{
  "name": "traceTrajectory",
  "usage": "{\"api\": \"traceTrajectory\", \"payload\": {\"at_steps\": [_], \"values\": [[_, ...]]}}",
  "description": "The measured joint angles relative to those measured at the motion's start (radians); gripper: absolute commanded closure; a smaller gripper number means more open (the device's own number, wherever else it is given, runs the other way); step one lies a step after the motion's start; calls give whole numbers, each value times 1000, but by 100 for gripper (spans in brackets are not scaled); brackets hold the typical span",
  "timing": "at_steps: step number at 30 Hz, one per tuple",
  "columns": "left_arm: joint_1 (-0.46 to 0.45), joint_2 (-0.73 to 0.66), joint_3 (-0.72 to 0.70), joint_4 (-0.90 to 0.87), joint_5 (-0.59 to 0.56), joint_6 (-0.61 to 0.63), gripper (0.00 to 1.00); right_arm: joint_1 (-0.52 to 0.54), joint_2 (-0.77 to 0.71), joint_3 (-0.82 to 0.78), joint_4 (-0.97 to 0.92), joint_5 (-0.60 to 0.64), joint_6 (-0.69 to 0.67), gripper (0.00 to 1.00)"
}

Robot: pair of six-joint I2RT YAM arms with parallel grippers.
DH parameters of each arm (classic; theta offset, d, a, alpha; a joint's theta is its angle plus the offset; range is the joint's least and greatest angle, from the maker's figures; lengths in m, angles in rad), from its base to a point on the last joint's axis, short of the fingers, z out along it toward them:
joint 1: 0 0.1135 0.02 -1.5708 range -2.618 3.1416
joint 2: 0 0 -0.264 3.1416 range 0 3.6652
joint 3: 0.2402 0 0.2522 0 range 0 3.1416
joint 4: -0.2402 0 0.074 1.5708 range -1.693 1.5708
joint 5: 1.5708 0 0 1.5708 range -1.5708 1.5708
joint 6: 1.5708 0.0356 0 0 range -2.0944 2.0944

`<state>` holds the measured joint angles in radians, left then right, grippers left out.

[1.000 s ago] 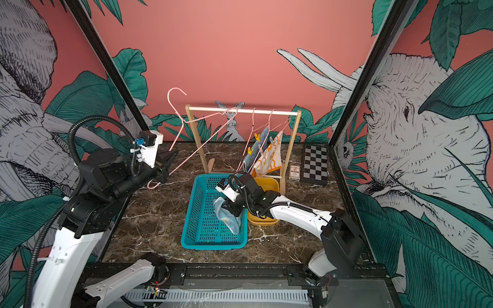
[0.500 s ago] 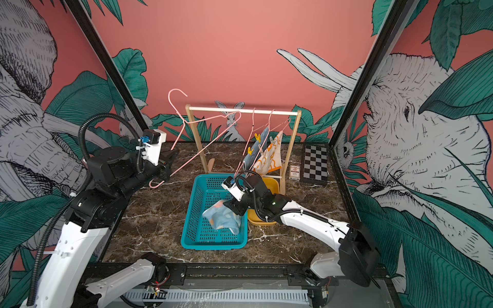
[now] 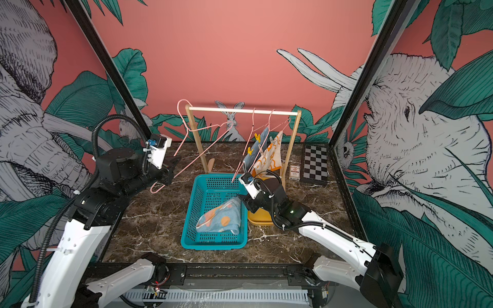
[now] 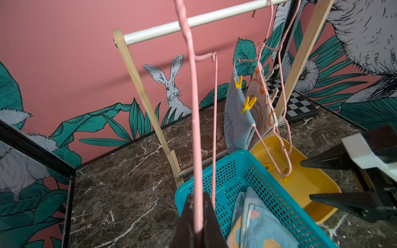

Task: Remove the clothespins securing towels to the hanger
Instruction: Place the towel in the basket, then place the hanger on the clothesline.

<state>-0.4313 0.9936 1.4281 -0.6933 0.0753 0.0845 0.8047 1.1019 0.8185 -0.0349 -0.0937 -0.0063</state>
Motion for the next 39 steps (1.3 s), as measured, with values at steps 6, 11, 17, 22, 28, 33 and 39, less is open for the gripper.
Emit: {"api": "traceTrajectory", "payload": {"at_steps": [6,11,17,22,28,33,39], "values": [[0,110,-26,65,-10,-51,100,-15,-29,-11,-8,5,26,42],[0,191,-26,110,-19,-65,100,-21,-71,-29,-21,8,36,41],[0,254,-12,167,-32,-66,100,-28,-106,-44,-42,13,46,41],[0,281,-2,200,-39,-66,100,-30,-121,-61,-54,20,50,41],[0,306,27,214,-46,-65,100,-35,-124,-65,-60,31,55,41],[1,330,40,227,-71,-57,100,-35,-124,-65,-60,31,56,41],[13,368,60,232,-103,-47,100,-35,-124,-65,-60,31,59,41]]}}
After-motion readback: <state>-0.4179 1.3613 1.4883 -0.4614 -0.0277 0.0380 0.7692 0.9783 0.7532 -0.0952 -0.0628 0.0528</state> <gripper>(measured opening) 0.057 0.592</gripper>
